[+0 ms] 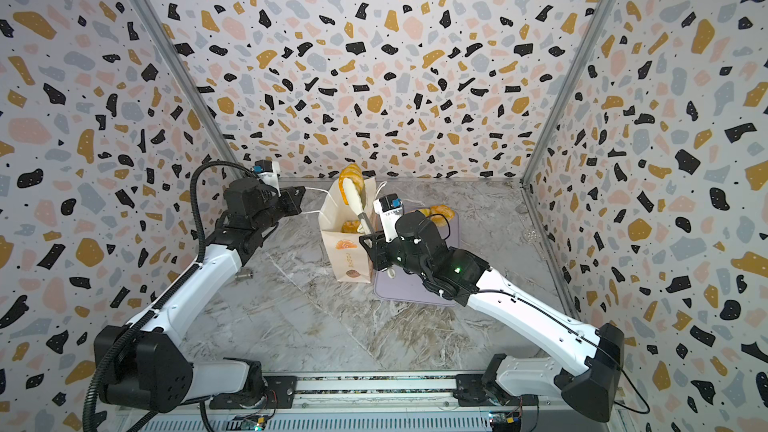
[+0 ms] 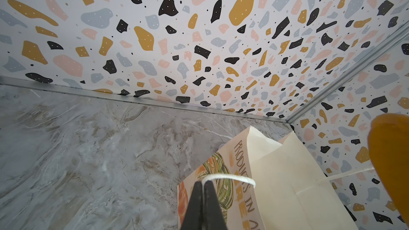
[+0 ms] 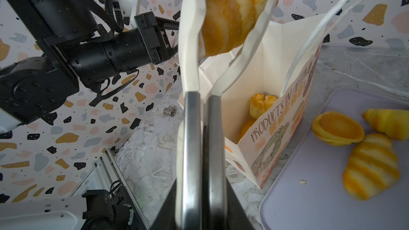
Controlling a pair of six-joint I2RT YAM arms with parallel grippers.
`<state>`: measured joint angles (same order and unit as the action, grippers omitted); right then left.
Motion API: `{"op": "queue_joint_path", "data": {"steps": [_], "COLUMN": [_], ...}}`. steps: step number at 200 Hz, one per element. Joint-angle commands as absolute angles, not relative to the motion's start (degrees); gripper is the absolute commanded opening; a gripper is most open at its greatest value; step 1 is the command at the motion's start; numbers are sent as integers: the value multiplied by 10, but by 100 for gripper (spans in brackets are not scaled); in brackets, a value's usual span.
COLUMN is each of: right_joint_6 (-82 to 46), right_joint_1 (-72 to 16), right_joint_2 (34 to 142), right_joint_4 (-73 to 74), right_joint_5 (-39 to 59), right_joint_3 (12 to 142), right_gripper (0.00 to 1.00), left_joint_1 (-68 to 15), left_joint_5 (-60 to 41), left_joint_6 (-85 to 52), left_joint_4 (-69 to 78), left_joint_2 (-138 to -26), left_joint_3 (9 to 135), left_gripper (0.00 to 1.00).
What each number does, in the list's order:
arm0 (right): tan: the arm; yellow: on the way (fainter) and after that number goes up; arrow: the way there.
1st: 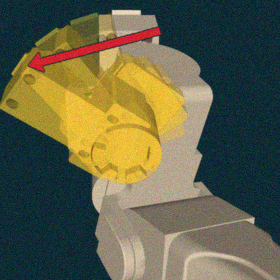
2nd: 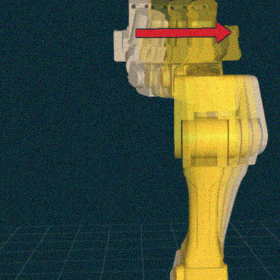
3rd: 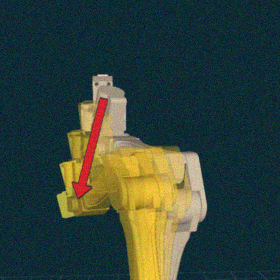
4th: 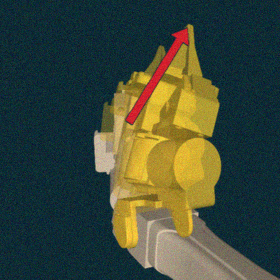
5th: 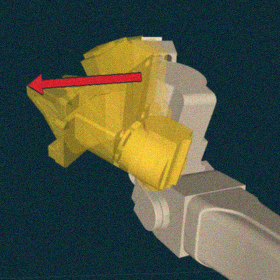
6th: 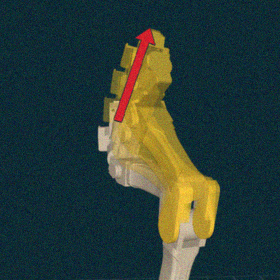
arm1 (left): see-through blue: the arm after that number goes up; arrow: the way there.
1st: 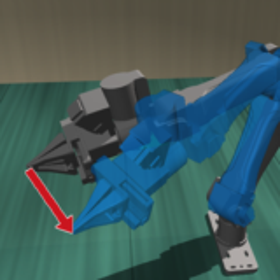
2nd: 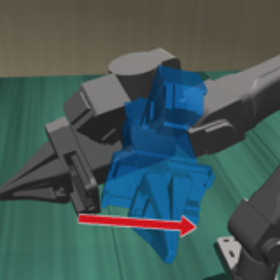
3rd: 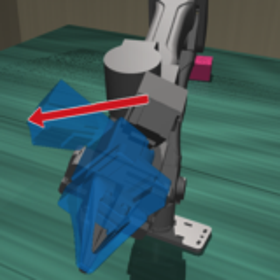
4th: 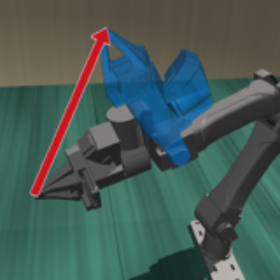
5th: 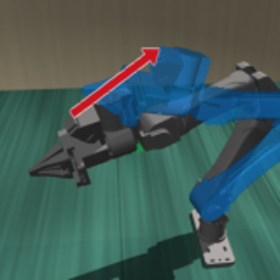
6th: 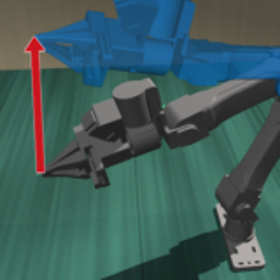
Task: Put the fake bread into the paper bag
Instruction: 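Lower the croissant into the bag opening and open the tongs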
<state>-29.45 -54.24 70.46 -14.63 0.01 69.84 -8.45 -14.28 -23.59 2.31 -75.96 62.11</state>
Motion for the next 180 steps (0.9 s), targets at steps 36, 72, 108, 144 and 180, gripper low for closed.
{"op": "queue_joint_path", "data": {"steps": [36, 72, 108, 144, 180], "right_joint_6": [-287, -290, -296, -298, -301], "right_joint_1": [-548, -548, -548, -547, -547], "right_joint_2": [720, 739, 749, 751, 747], "right_joint_4": [-149, -171, -183, -193, -196], "right_joint_5": [1, 0, -2, -6, -16], "right_joint_3": [738, 749, 754, 756, 756], "right_gripper": [16, 16, 19, 28, 43], "left_joint_1": [-88, -88, -88, -87, -88], "left_joint_5": [-147, -147, -148, -148, -148], "left_joint_6": [-236, -236, -236, -236, -236], "left_joint_4": [45, 45, 45, 45, 45], "left_joint_2": [-746, -746, -746, -746, -745], "left_joint_3": [616, 616, 616, 616, 617], "left_gripper": [0, 0, 0, 0, 0]}}
